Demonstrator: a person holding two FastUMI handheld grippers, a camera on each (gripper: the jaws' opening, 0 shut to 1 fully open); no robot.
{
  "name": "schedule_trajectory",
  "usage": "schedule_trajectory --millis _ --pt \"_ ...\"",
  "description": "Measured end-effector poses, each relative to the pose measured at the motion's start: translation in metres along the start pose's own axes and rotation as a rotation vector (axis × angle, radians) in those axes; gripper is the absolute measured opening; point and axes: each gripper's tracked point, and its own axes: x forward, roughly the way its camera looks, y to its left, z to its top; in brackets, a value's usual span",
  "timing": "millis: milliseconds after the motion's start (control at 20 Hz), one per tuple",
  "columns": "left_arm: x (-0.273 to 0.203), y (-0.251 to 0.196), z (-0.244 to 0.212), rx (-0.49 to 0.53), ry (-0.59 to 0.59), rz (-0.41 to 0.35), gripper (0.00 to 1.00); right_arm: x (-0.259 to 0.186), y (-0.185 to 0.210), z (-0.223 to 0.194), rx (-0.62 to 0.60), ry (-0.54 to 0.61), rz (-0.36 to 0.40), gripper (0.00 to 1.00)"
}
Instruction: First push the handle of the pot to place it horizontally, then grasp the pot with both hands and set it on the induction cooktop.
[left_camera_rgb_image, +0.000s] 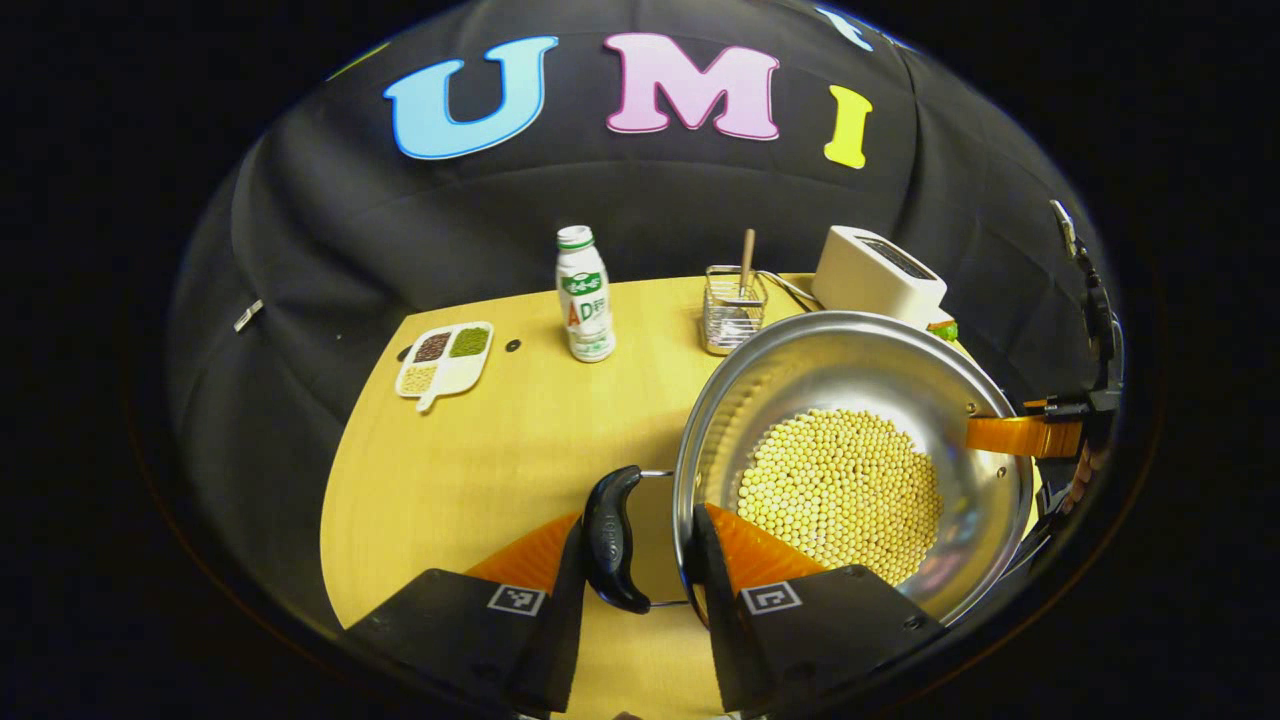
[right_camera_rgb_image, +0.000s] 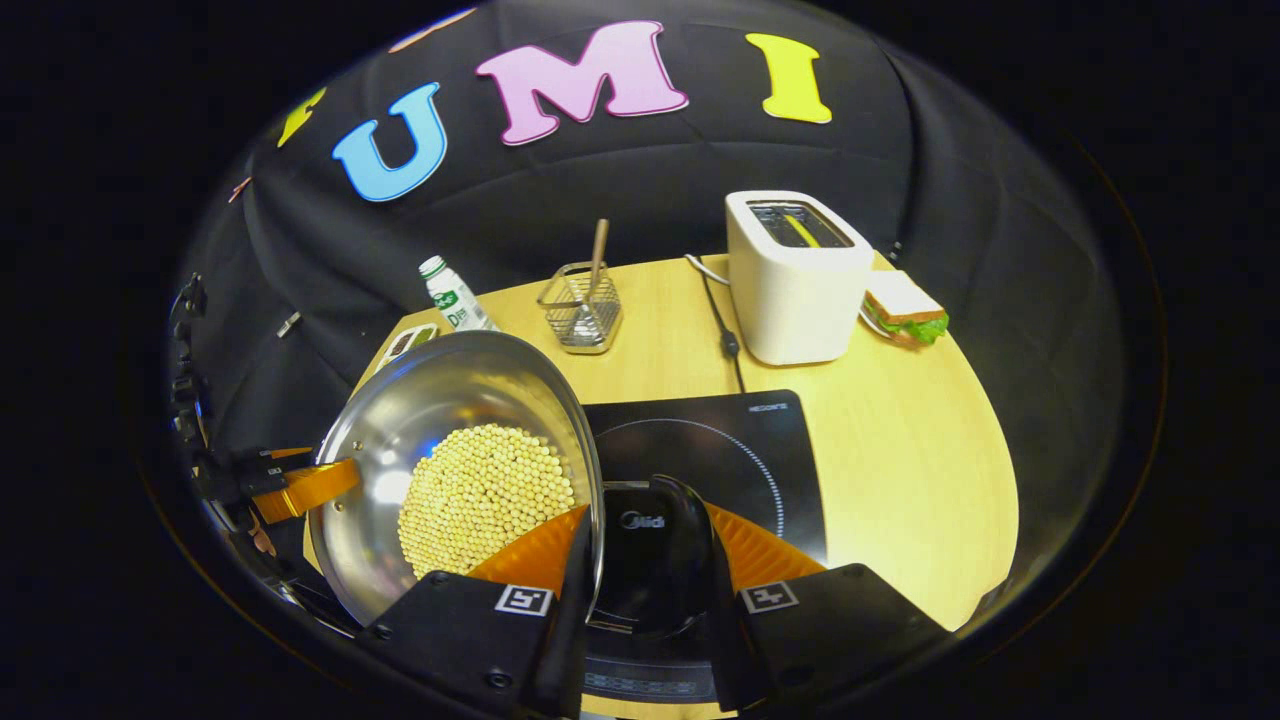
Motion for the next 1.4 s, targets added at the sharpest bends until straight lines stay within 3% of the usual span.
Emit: schedule_trajectory --millis 600,1400 --pt "0.051 -0.086 0.015 0.035 0.031 -0.059 0.57 0.011 -0.096 0.001 0.052 0.041 -0.059 0.53" --pt "0.072 -0.095 0.011 0.006 0.057 -0.040 0.57 0.035 -0.112 -0.003 0.052 0.078 -0.048 0.53"
